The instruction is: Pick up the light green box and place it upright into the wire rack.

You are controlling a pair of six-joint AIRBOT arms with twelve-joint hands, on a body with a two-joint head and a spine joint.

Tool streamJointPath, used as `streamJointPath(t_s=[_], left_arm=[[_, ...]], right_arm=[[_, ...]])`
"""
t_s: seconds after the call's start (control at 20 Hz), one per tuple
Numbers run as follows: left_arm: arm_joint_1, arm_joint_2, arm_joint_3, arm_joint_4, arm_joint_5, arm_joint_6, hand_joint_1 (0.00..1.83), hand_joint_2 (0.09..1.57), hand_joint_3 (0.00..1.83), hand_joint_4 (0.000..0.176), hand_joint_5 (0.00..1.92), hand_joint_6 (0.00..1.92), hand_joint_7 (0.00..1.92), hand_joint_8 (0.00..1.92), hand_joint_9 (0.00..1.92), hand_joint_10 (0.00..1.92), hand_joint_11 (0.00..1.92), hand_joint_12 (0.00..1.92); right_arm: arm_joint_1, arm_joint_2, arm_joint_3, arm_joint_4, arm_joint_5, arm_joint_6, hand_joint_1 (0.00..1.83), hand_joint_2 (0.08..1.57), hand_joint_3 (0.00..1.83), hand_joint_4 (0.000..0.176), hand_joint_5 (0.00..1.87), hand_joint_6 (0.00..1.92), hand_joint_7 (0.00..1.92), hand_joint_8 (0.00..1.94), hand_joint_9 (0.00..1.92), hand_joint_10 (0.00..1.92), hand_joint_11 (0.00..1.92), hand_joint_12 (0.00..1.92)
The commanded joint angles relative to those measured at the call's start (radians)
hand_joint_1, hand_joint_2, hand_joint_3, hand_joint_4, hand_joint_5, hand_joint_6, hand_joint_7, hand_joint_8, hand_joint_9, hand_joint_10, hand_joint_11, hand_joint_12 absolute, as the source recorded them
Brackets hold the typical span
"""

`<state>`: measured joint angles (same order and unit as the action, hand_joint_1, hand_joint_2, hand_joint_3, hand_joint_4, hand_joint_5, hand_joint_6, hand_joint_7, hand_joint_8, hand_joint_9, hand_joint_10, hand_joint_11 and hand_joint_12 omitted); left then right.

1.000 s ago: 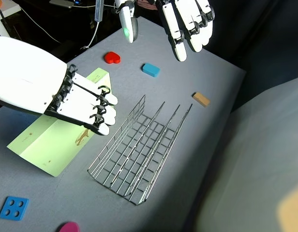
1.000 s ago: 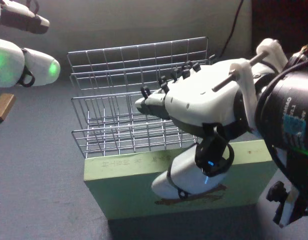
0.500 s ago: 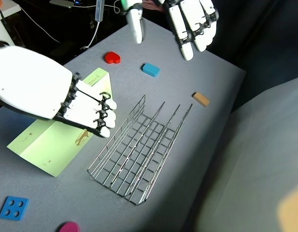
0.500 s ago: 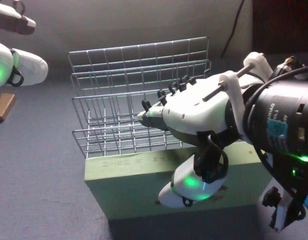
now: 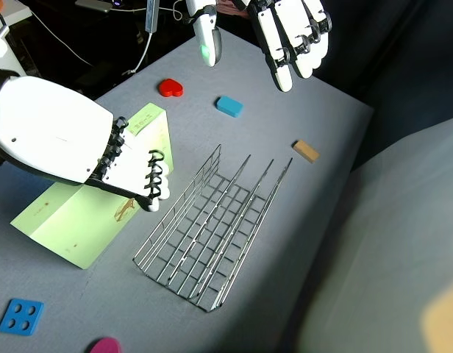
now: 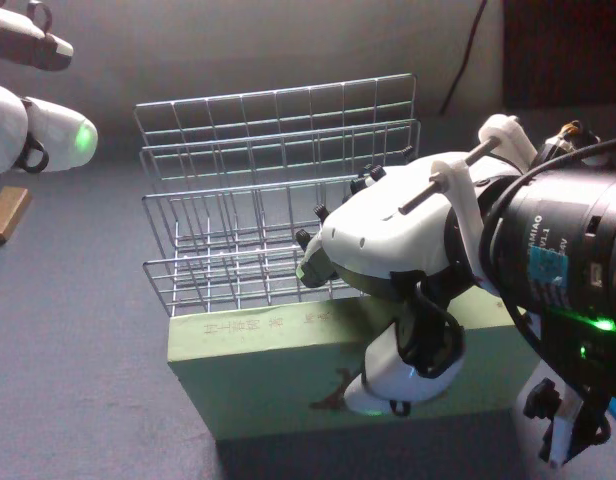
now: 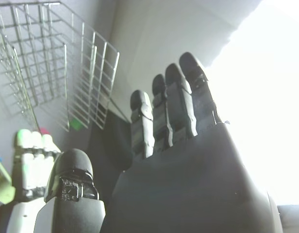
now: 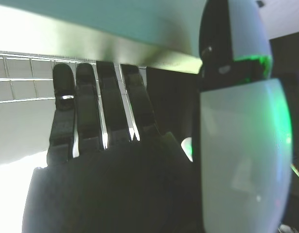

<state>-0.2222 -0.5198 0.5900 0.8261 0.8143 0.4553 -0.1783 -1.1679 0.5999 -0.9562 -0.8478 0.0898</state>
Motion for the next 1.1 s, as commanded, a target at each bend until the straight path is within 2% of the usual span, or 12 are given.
streamJointPath(t_s=[0.0,0.1,0.2,0.25,0.3,0.35,0.4,0.45,0.5,0.7,1.05], left_arm=[[-0.008,0.001,0.002,0.061,-0.063,0.002,0.00,1.26,0.01,0.094,0.24,0.00,0.19,0.00,0.17,0.00,0.00,0.55],[-0.008,0.001,0.000,0.061,-0.062,0.002,0.00,1.26,0.01,0.093,0.24,0.00,0.20,0.00,0.17,0.00,0.00,0.54],[-0.008,0.001,-0.002,0.061,-0.059,0.002,0.00,1.27,0.00,0.093,0.24,0.00,0.19,0.00,0.17,0.00,0.00,0.53],[-0.008,0.001,-0.002,0.061,-0.059,0.002,0.00,1.27,0.00,0.093,0.24,0.00,0.18,0.00,0.17,0.00,0.00,0.52],[-0.008,0.001,-0.002,0.061,-0.059,0.002,0.00,1.27,0.00,0.093,0.23,0.00,0.19,0.00,0.17,0.00,0.00,0.52],[-0.008,0.001,-0.002,0.061,-0.059,0.002,0.00,1.27,0.00,0.093,0.23,0.00,0.19,0.00,0.17,0.00,0.00,0.52],[-0.008,0.001,-0.003,0.061,-0.059,0.002,0.00,1.25,0.00,0.092,0.24,0.00,0.19,0.00,0.17,0.00,0.00,0.52],[-0.008,0.001,-0.003,0.061,-0.059,0.002,0.00,1.25,0.00,0.092,0.24,0.00,0.19,0.00,0.17,0.00,0.00,0.52],[-0.008,0.001,-0.004,0.061,-0.059,0.002,0.00,1.25,0.00,0.093,0.24,0.00,0.19,0.00,0.16,0.00,0.00,0.49],[-0.008,0.001,-0.004,0.061,-0.059,0.002,0.00,1.25,0.00,0.093,0.24,0.00,0.18,0.00,0.16,0.00,0.00,0.49],[-0.008,0.001,-0.005,0.061,-0.051,0.000,0.00,1.26,0.00,0.094,0.24,0.00,0.19,0.00,0.17,0.00,0.00,0.55]], right_arm=[[0.009,-0.002,-0.005,-0.063,0.036,0.000,0.99,1.03,0.01,0.000,0.55,0.01,0.66,0.01,0.63,0.04,0.22,1.10],[0.007,-0.002,-0.006,-0.063,0.036,0.000,1.05,1.07,0.00,0.000,0.72,0.02,0.84,0.01,0.84,0.06,0.44,1.19],[0.006,-0.002,-0.006,-0.063,0.036,0.000,1.10,1.08,0.00,0.000,0.88,0.03,0.98,0.02,0.99,0.09,0.57,1.30],[0.008,-0.002,-0.006,-0.063,0.036,-0.001,1.20,1.12,0.00,0.000,0.88,0.83,1.04,0.78,1.09,0.20,0.64,1.39],[0.009,-0.002,-0.006,-0.063,0.037,-0.001,1.22,1.12,0.00,0.000,0.91,0.95,1.04,0.96,1.06,0.48,0.70,1.46],[0.011,-0.002,-0.006,-0.063,0.037,-0.002,1.22,1.12,0.00,0.000,0.91,0.95,1.04,0.96,1.06,0.48,0.70,1.46],[0.013,-0.002,-0.007,-0.063,0.037,-0.002,1.24,1.11,0.00,0.000,0.98,0.86,1.03,1.08,0.94,1.04,0.73,1.52],[0.014,0.000,-0.009,-0.063,0.036,-0.003,1.24,1.11,0.00,0.000,0.98,0.86,1.03,1.08,0.94,1.04,0.73,1.52],[0.015,0.002,-0.013,-0.063,0.035,-0.003,1.23,1.12,0.00,0.000,0.96,0.88,0.98,1.16,0.85,1.22,0.71,1.55],[0.020,0.021,-0.036,-0.057,0.032,-0.008,1.23,1.13,0.00,0.000,0.95,0.89,0.97,1.19,0.83,1.24,0.69,1.56],[0.130,0.064,-0.064,-0.035,0.025,-0.062,1.23,1.15,0.00,0.000,0.88,0.98,0.95,1.22,0.81,1.26,0.67,1.55]])
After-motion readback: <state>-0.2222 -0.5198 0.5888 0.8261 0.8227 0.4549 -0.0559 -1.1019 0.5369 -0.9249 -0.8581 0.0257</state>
